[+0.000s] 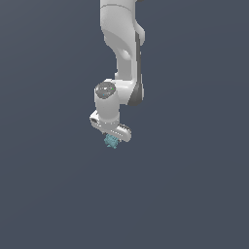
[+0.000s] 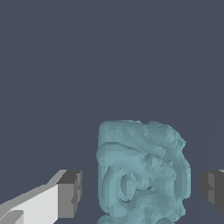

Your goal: Pick up the object and move it to a goal position.

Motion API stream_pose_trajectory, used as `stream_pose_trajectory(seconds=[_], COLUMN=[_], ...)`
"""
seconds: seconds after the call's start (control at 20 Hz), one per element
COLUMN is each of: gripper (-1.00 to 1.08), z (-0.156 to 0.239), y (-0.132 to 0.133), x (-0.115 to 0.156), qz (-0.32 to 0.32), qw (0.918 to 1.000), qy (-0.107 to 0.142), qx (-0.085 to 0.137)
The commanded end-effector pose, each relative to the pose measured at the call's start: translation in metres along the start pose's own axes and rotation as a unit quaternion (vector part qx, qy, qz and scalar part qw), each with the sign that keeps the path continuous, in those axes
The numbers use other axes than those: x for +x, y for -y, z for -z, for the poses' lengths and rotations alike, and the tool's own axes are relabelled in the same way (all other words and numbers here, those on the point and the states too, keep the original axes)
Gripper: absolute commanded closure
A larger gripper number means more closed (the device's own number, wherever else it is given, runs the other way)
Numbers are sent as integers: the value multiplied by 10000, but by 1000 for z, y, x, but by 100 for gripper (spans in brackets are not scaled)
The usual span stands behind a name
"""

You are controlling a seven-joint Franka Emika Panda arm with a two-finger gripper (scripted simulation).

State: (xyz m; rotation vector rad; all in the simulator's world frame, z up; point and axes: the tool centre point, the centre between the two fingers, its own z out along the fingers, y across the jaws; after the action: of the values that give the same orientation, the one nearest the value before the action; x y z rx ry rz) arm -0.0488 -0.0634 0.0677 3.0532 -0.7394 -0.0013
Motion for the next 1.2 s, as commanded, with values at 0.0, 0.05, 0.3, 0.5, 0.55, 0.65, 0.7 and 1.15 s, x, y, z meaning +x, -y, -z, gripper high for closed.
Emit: stream_pose_trajectory(seconds=[0.0,0.05,0.3,0.5,0.55,0.65,0.7,1.15], gripper=[-92,-92,108,108,108,108,108,108], z=[-10,-13,-17,-17,-17,-17,-17,-2], y=[0,0,0,0,0,0,0,7], x=[0,0,1,1,1,1,1,2], qz=[-5,-8,-8,-8,-8,-8,-8,-8], qw=[10000,10000,10000,10000,10000,10000,10000,10000], qy=[-3,-4,-4,-4,-4,-4,-4,-8], qx=[1,1,1,1,1,1,1,5])
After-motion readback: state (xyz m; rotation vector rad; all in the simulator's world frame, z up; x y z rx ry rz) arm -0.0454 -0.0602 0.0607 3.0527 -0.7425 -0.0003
